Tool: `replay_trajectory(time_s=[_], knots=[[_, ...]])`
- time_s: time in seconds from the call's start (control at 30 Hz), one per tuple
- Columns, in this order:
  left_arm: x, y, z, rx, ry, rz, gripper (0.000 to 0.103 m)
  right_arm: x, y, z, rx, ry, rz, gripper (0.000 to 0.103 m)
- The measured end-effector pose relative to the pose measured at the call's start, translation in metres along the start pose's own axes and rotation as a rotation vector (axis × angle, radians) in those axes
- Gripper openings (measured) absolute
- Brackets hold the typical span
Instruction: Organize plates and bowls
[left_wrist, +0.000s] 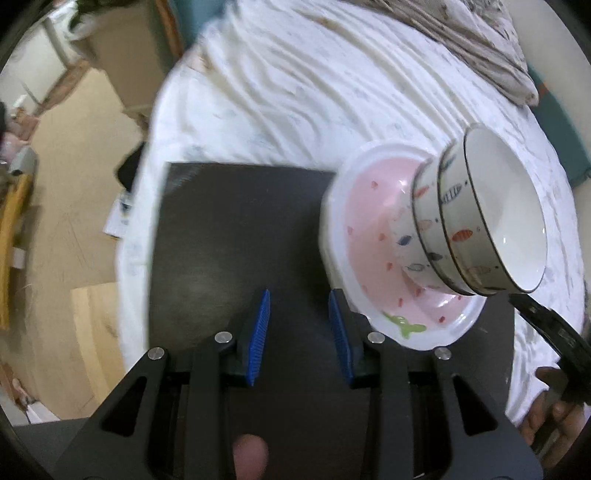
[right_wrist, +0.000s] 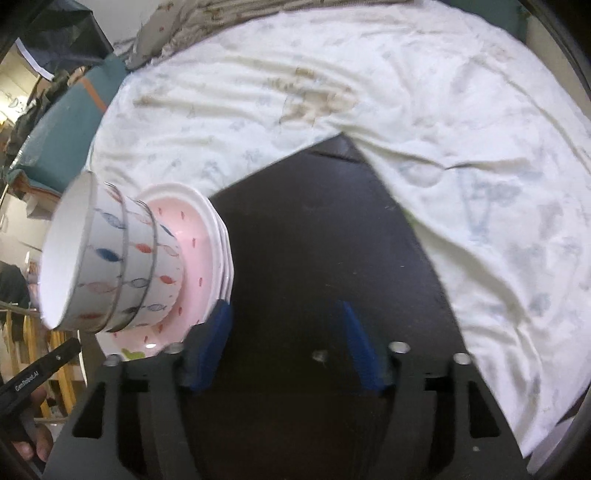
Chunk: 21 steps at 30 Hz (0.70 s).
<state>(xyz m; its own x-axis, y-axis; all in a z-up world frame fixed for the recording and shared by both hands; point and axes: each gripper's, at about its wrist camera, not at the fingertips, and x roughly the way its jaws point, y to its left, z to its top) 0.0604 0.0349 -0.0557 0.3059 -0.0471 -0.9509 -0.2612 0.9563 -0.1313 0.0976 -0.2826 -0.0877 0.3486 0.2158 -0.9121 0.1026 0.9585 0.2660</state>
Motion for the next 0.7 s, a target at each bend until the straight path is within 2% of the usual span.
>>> replay_trajectory(time_s=[0.13, 0.3, 0.4, 0.43, 0.6, 0.7], knots=[[-0.019, 0.008, -0.003, -0.003, -0.052, 0.0, 0.032, -0.035, 0.017, -0.006, -0.06, -0.057, 0.012, 0.079], [-0.051, 0.003, -0.015, 0.028, -0.109, -0.021, 0.033, -0.074, 0.05, -0.015, -0.141, -0.142, 0.045, 0.094], [-0.074, -0.001, -0.029, 0.065, -0.168, -0.022, 0.053, -0.098, 0.06, -0.027, -0.188, -0.184, 0.06, 0.103], [-0.08, -0.003, -0.035, 0.08, -0.188, -0.021, 0.059, -0.104, 0.063, -0.032, -0.2, -0.199, 0.064, 0.103], [-0.099, -0.02, -0.058, 0.192, -0.258, -0.05, 0.061, -0.126, 0.074, -0.055, -0.256, -0.25, 0.077, 0.103], [-0.109, -0.025, -0.073, 0.225, -0.309, -0.045, 0.061, -0.134, 0.076, -0.068, -0.268, -0.285, 0.1, 0.103]])
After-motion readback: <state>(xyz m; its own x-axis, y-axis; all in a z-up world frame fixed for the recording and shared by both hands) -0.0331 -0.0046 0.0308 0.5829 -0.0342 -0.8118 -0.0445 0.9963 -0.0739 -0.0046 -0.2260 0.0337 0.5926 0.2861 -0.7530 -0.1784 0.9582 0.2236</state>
